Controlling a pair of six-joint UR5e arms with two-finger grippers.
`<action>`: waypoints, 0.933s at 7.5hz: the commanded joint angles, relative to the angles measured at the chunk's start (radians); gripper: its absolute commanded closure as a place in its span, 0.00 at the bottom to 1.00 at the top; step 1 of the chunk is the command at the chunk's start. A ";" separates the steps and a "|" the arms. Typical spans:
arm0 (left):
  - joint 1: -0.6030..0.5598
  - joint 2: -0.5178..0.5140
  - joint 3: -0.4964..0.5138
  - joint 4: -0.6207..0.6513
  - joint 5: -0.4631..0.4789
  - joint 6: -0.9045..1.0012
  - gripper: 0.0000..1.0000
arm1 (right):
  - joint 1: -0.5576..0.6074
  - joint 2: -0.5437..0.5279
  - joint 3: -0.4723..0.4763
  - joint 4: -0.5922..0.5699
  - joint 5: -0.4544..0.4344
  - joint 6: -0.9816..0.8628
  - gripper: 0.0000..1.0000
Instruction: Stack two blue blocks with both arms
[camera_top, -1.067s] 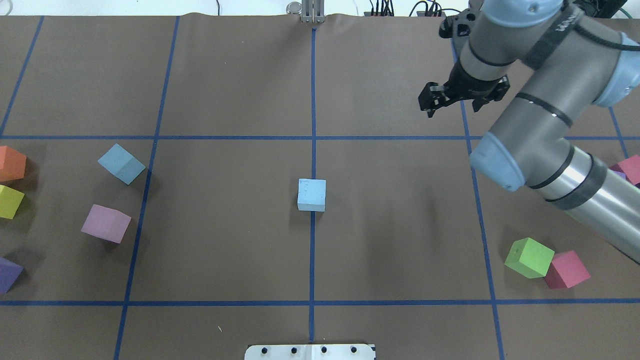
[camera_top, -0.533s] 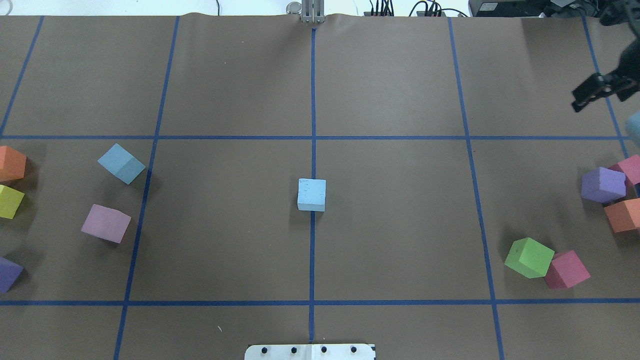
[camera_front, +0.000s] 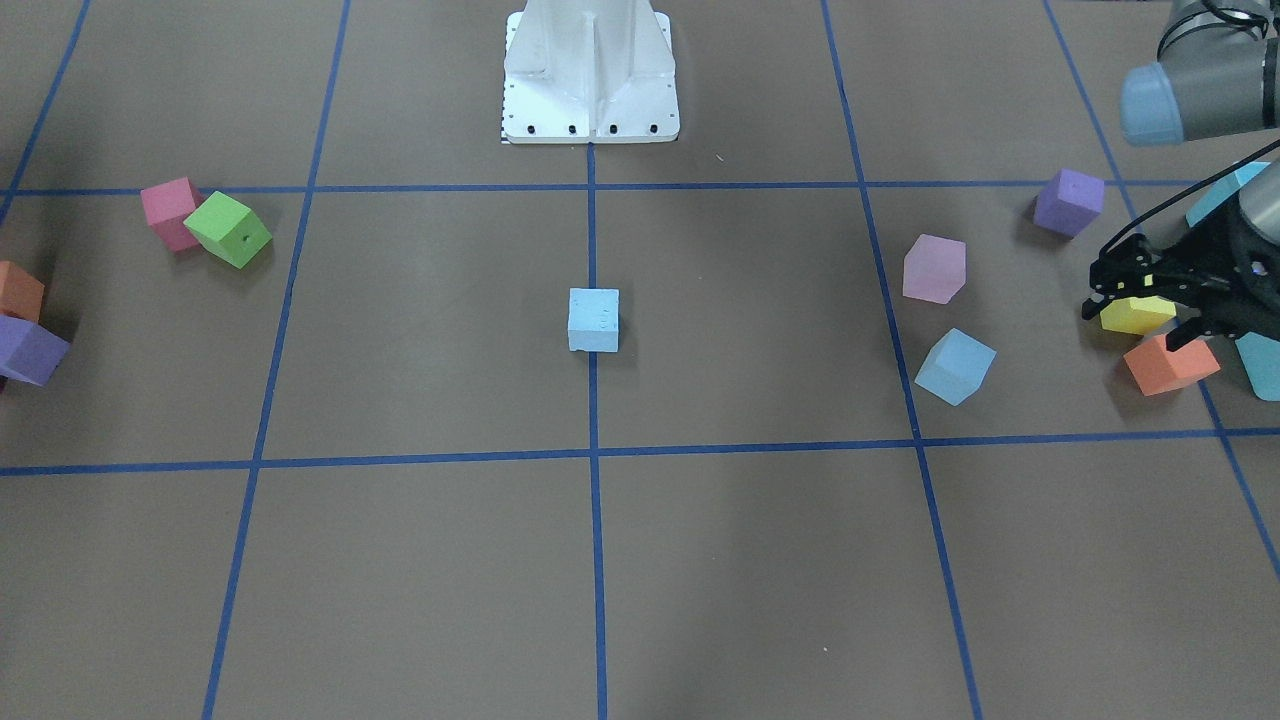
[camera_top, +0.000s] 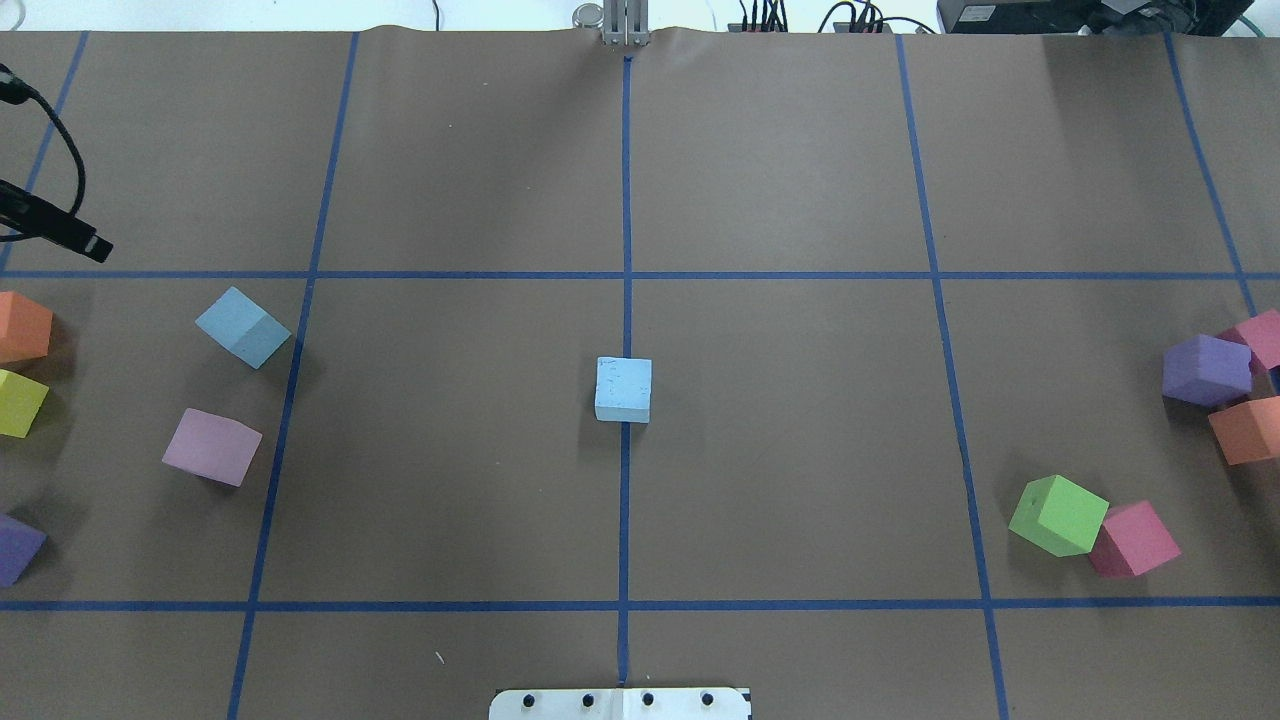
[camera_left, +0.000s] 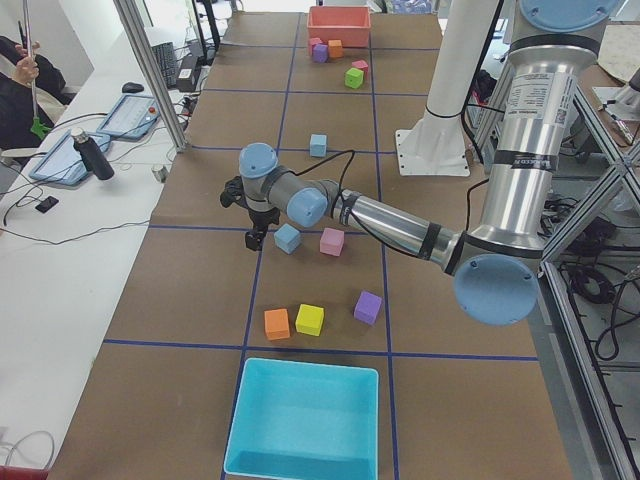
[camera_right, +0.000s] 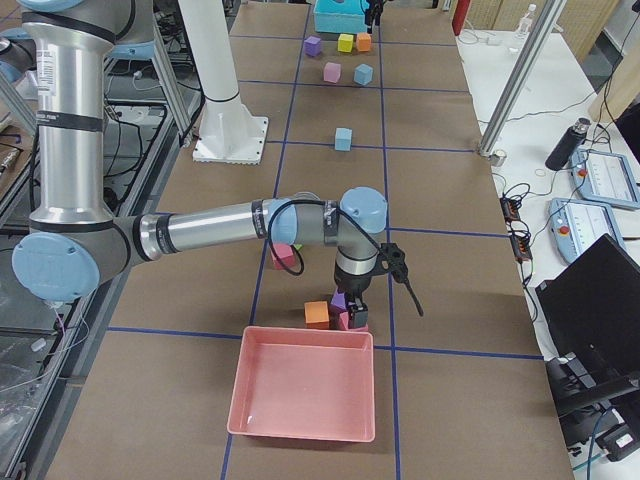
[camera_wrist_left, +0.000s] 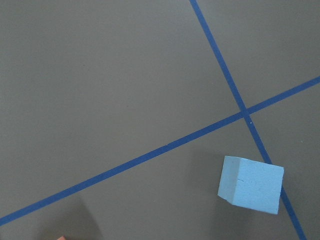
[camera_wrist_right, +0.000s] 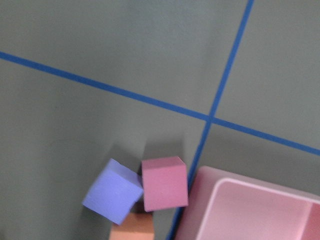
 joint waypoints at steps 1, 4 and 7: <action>0.196 -0.026 0.018 -0.113 0.157 -0.172 0.02 | 0.033 -0.044 0.000 -0.001 0.001 -0.009 0.00; 0.259 -0.057 0.111 -0.244 0.164 -0.168 0.02 | 0.034 -0.047 0.000 -0.001 -0.003 -0.011 0.00; 0.259 -0.061 0.139 -0.246 0.161 -0.168 0.02 | 0.033 -0.047 -0.001 -0.001 -0.003 -0.009 0.00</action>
